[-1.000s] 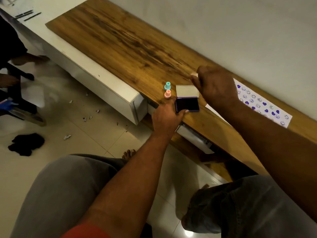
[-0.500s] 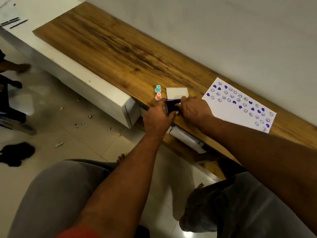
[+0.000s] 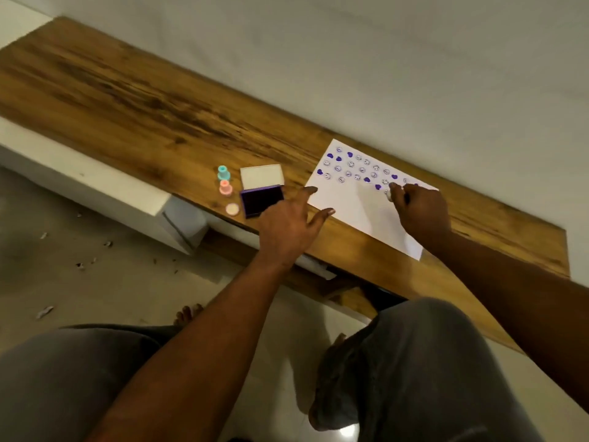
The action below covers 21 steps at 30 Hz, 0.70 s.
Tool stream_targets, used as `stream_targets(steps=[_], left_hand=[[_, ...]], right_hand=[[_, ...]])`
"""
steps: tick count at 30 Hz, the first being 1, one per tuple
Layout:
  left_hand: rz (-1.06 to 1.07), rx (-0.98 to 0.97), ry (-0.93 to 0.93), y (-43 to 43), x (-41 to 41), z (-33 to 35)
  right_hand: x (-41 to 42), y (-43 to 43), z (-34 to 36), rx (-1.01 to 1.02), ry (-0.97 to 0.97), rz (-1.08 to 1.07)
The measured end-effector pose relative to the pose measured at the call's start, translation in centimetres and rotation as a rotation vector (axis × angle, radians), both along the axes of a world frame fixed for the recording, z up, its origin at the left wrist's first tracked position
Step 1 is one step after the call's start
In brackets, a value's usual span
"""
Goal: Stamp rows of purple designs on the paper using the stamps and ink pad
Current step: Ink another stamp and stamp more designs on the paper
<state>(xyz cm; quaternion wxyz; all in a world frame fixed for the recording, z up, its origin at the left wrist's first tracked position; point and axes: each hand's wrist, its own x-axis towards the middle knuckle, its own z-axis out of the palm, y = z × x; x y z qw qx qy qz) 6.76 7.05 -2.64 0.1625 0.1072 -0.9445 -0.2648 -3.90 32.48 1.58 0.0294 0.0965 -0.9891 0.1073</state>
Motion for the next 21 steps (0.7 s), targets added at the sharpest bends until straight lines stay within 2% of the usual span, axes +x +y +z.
stream_targets(steps=[3,7,14,21], left_hand=[[-0.147,-0.073,0.012,4.5,-2.1,-0.1],[-0.267,-0.151,-0.014,8.3,-4.7,-1.2],[-0.307,-0.222,-0.1,10.6,-5.8,-4.2],[-0.323,-0.232,-0.146,10.5,-6.0,-4.1]], right_hand=[[-0.6,4.0,-1.0,0.035,0.014,-0.074],[-1.5,5.8,-2.4,0.046,0.002,-0.055],[-2.5,4.9,-4.2,-0.008,-0.079,-0.039],[-2.7,5.1,-4.6,-0.007,-0.069,-0.046]])
